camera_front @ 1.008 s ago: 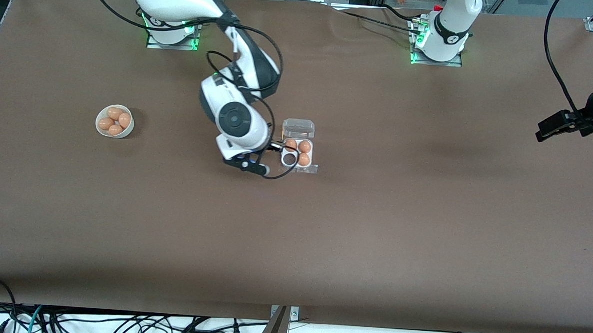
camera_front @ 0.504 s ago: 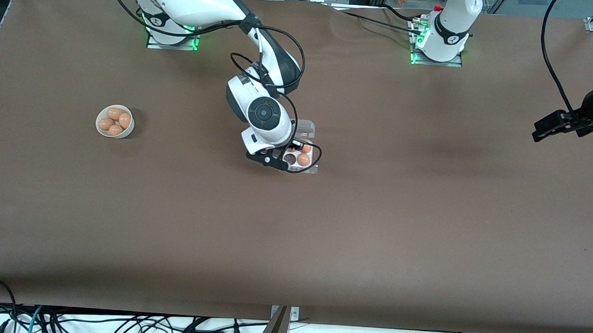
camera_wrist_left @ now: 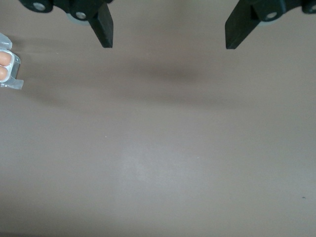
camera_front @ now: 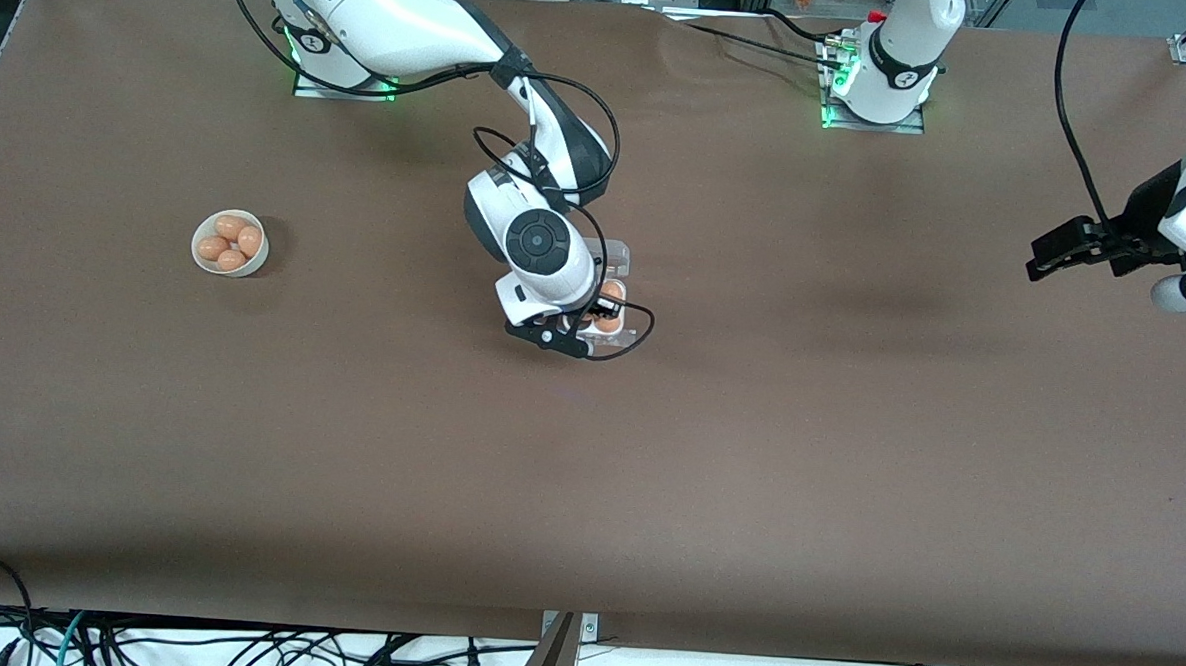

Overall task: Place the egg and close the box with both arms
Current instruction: 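Place the egg in the empty slot while the left gripper approaches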

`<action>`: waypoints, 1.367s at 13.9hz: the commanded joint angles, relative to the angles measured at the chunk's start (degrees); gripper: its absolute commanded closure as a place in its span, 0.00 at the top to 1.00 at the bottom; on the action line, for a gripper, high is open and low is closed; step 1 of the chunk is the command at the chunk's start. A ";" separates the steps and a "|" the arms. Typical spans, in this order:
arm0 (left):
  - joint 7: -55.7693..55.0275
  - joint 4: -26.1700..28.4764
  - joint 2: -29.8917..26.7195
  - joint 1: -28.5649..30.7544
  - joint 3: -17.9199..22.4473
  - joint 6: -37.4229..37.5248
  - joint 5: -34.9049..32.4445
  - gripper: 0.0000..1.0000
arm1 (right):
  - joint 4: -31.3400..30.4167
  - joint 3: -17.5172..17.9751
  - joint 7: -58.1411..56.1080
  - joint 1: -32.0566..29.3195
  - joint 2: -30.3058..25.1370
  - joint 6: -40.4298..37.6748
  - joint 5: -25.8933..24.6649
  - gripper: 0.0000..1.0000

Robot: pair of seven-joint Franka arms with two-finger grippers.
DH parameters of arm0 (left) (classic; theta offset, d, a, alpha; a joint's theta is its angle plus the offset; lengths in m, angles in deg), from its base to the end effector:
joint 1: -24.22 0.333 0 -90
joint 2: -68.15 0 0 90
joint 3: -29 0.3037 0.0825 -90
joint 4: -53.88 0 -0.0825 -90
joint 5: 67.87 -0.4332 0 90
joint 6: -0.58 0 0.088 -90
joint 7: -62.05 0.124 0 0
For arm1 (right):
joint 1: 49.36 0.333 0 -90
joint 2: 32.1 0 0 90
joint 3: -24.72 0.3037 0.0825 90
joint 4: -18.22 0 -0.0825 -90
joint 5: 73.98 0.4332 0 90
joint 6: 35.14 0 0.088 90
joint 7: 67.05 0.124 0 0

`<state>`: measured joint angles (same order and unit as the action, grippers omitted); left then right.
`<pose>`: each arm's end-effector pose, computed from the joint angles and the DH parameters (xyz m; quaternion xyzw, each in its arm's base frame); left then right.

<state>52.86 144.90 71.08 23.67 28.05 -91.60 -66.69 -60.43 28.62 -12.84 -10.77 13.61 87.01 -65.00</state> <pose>0.6196 -0.0185 0.5579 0.9975 0.0676 -0.0164 0.0092 0.5622 0.5159 0.1844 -0.9838 0.1539 0.0797 0.0457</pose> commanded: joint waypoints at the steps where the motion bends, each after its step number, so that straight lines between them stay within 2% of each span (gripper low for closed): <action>1: 0.67 -1.72 1.90 -2.17 -0.36 1.04 1.29 1.00 | 1.92 -0.39 0.38 0.61 1.57 0.55 1.13 0.21; 4: 0.41 -1.64 3.13 -4.10 -0.45 1.13 1.72 1.00 | 1.83 -0.30 0.11 0.61 1.58 0.37 1.22 0.22; 6: 0.23 -1.72 4.01 -4.72 -0.45 1.13 4.44 1.00 | 1.83 -0.39 -0.06 0.61 1.84 0.37 1.22 0.24; 7: 0.14 -1.72 4.36 -4.90 -0.45 1.13 6.02 1.00 | 1.75 -0.39 -0.06 0.61 1.93 0.37 1.22 0.31; 8: 0.14 -1.72 4.80 -4.99 -0.45 1.13 7.51 1.00 | 1.75 -0.39 -0.06 0.52 1.93 0.11 1.22 0.33; 9: 0.14 -1.64 4.89 -4.99 -0.45 1.13 8.57 1.00 | 1.75 -0.39 0.02 0.52 1.93 -0.15 1.22 0.45; 11: 0.14 -1.72 5.50 -5.60 -0.71 1.13 8.93 1.00 | 1.83 -0.39 0.11 0.52 1.84 -0.24 1.13 0.91; 12: 0.14 -1.72 5.68 -6.30 -0.98 1.13 8.93 1.00 | 1.83 -0.39 0.11 0.52 1.84 -0.16 0.96 1.00; 16: -0.73 -1.72 8.05 -10.60 -1.16 1.13 9.63 1.00 | 1.92 -0.47 0.02 0.35 1.40 -0.16 0.95 1.00; 19: -3.63 -1.64 10.59 -12.36 -1.16 1.13 17.08 1.00 | 2.97 -1.17 -0.06 -0.18 0.44 -0.68 0.60 1.00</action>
<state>50.28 144.92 79.40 12.16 26.50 -91.53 -53.70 -59.46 28.11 -12.84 -10.85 14.31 87.54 -64.93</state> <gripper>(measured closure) 0.000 0.000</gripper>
